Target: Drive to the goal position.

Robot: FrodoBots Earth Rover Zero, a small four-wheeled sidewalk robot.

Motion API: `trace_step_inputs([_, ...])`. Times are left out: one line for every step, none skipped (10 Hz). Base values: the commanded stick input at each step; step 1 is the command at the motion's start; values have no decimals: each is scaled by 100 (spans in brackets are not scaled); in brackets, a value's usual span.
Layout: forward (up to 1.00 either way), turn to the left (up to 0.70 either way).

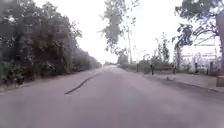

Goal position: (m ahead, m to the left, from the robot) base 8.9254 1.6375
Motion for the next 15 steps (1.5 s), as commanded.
trace_step_inputs([100, -6])
trace_step_inputs([100, -24])
trace_step_inputs([100, -40])
trace_step_inputs([100, -40])
trace_step_inputs([100, -31])
trace_step_inputs([100, -16])
trace_step_inputs([100, 0])
trace_step_inputs([100, 0])
trace_step_inputs([100, 0])
trace_step_inputs([100, 0])
trace_step_inputs([100, 0])
trace_step_inputs([100, 0])
trace_step_inputs([100, 0])
trace_step_inputs([100, 0])
trace_step_inputs([100, 0])
